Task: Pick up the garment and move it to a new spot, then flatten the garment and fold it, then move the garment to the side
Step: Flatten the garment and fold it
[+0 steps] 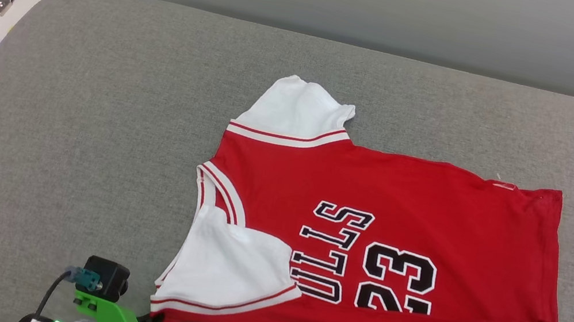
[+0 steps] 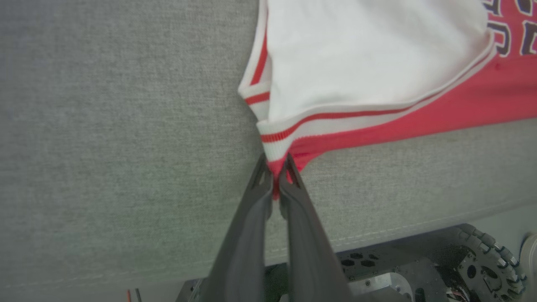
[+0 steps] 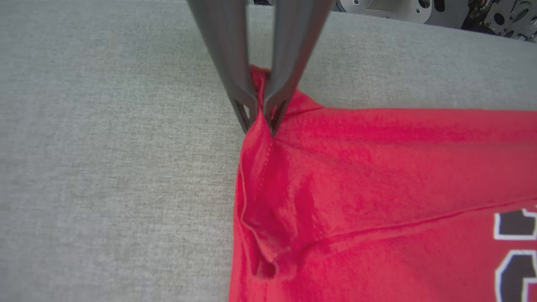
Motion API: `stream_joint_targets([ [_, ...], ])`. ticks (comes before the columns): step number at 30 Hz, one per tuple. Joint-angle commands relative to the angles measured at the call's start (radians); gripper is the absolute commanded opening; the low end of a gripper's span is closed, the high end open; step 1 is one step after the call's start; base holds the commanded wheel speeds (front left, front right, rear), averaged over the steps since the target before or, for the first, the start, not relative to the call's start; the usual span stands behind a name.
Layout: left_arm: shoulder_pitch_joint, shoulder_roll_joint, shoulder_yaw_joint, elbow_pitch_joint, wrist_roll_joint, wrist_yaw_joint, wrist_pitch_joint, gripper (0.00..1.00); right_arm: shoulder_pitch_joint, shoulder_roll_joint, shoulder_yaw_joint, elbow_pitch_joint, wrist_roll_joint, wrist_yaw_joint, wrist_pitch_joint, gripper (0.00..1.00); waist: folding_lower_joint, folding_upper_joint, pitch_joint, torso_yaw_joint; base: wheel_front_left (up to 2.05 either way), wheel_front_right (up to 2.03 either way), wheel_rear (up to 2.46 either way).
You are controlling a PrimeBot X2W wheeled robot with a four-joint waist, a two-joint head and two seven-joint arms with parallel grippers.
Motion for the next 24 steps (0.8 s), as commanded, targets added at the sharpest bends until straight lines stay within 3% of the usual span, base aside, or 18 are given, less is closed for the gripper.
stream_joint_targets([
  [1, 0.018, -0.004, -0.004, 0.018, -0.008, -0.007, 0.004, 0.00, 0.018, 0.003, -0.012, 0.000, -0.005, -0.002, 0.006, 0.00, 0.0000, 0.0000, 0.004, 0.000, 0.00, 0.00, 0.00],
  [11, -0.025, -0.061, -0.015, 0.123, -0.005, -0.060, -0.012, 0.00, -0.002, 0.020, -0.009, 0.054, -0.036, -0.002, -0.023, 0.00, 0.0000, 0.0000, 0.042, 0.002, 0.00, 0.00, 0.00],
  [12, -0.028, -0.062, -0.014, 0.128, -0.003, -0.060, -0.015, 0.19, -0.005, 0.020, -0.007, 0.057, -0.036, -0.002, -0.024, 0.00, 0.0000, 0.0000, 0.042, 0.002, 0.00, 0.00, 0.00],
  [13, -0.030, -0.065, -0.012, 0.133, -0.003, -0.059, -0.020, 0.89, -0.008, 0.021, -0.006, 0.060, -0.036, -0.002, -0.026, 0.00, 0.0000, 0.0000, 0.042, 0.002, 0.00, 0.00, 0.00],
  [14, -0.032, -0.066, -0.009, 0.138, -0.004, -0.057, -0.024, 1.00, -0.011, 0.021, -0.004, 0.061, -0.036, -0.002, -0.028, 0.14, 0.0000, 0.0000, 0.041, 0.002, 0.00, 0.00, 0.00],
  [15, -0.033, -0.066, -0.007, 0.142, -0.003, -0.055, -0.026, 1.00, -0.013, 0.019, 0.000, 0.060, -0.037, -0.002, -0.035, 0.95, 0.0000, 0.0000, 0.040, 0.002, 0.00, 0.00, 0.00],
  [16, -0.035, -0.065, -0.006, 0.144, -0.003, -0.054, -0.027, 1.00, -0.016, 0.018, 0.001, 0.060, -0.035, -0.002, -0.042, 1.00, 0.0000, 0.0000, 0.037, 0.002, 0.00, 0.00, 0.00],
  [24, -0.036, -0.017, 0.045, 0.070, -0.006, -0.007, -0.063, 1.00, -0.024, 0.003, 0.036, -0.003, -0.027, -0.002, -0.099, 1.00, 0.0000, 0.0000, 0.005, -0.009, 0.00, 0.00, 0.00],
])
